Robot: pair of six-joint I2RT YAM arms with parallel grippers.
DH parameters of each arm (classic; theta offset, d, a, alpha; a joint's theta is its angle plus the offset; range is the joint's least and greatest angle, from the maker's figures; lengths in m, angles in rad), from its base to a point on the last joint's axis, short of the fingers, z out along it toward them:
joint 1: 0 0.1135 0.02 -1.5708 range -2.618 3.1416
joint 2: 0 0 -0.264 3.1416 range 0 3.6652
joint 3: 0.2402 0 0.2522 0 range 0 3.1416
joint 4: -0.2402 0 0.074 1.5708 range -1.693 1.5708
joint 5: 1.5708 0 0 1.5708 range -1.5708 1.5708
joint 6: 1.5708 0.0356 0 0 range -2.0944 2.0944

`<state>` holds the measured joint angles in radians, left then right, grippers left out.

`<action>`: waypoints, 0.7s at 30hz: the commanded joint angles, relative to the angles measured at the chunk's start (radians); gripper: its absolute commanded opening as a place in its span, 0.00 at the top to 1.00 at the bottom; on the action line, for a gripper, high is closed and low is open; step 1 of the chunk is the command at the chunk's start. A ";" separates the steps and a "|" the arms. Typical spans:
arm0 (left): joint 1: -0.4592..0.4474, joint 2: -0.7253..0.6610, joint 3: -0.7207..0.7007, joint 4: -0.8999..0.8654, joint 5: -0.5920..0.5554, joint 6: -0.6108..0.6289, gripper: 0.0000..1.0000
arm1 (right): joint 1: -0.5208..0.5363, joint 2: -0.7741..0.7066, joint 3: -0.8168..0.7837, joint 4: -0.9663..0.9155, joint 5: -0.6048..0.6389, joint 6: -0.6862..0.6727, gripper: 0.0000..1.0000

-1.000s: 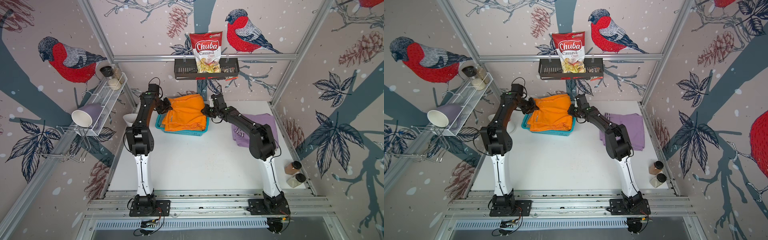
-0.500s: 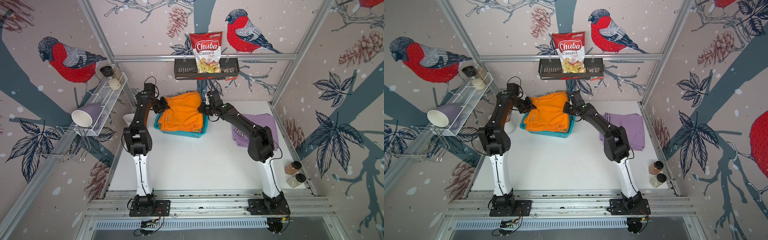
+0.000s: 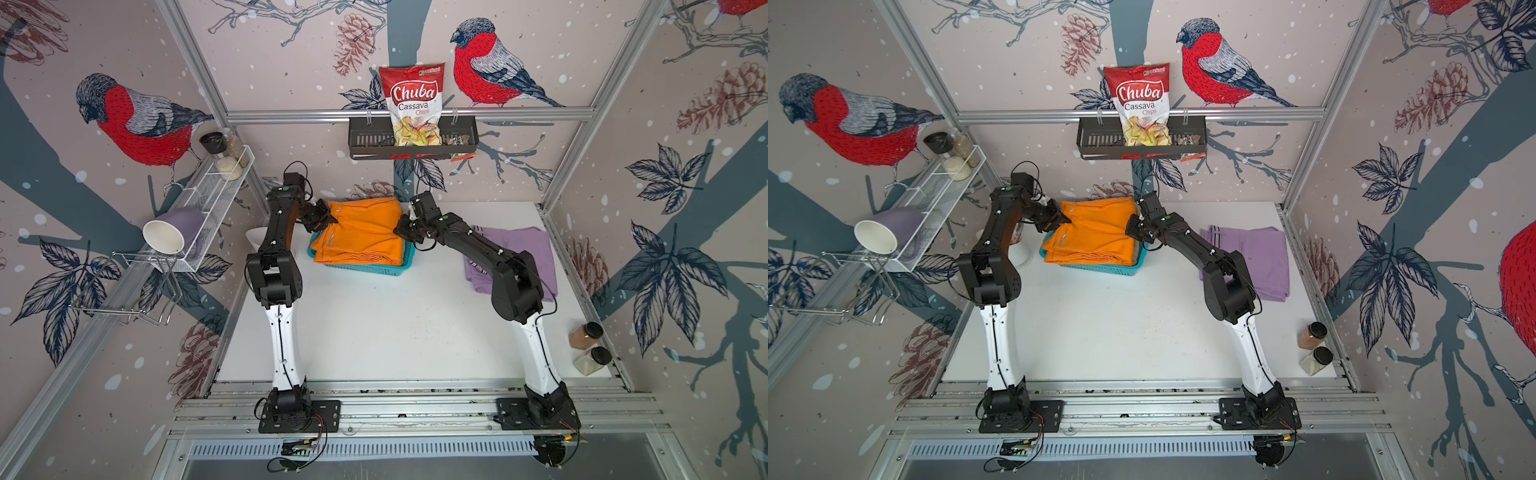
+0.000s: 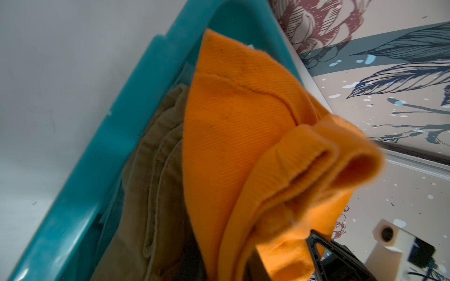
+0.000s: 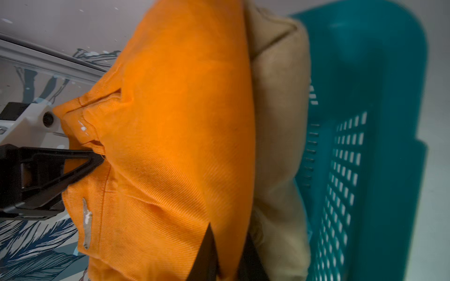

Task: Put the folded long pants in the basket
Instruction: Place the long pant in the basket.

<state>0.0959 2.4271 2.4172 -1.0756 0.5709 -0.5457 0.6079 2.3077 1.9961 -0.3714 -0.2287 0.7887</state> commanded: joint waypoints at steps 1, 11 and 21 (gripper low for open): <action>0.024 0.049 0.043 0.084 -0.103 -0.041 1.00 | -0.016 0.028 -0.054 -0.062 0.022 0.025 1.00; 0.024 0.095 0.063 0.171 -0.100 -0.005 1.00 | -0.049 0.069 -0.037 -0.075 0.080 -0.004 1.00; 0.006 -0.061 -0.010 0.175 -0.080 0.017 0.19 | -0.028 -0.043 -0.041 -0.055 0.133 -0.075 0.47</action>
<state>0.1043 2.4252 2.4317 -0.9459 0.5488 -0.5503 0.5812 2.2883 1.9388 -0.2993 -0.2111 0.7776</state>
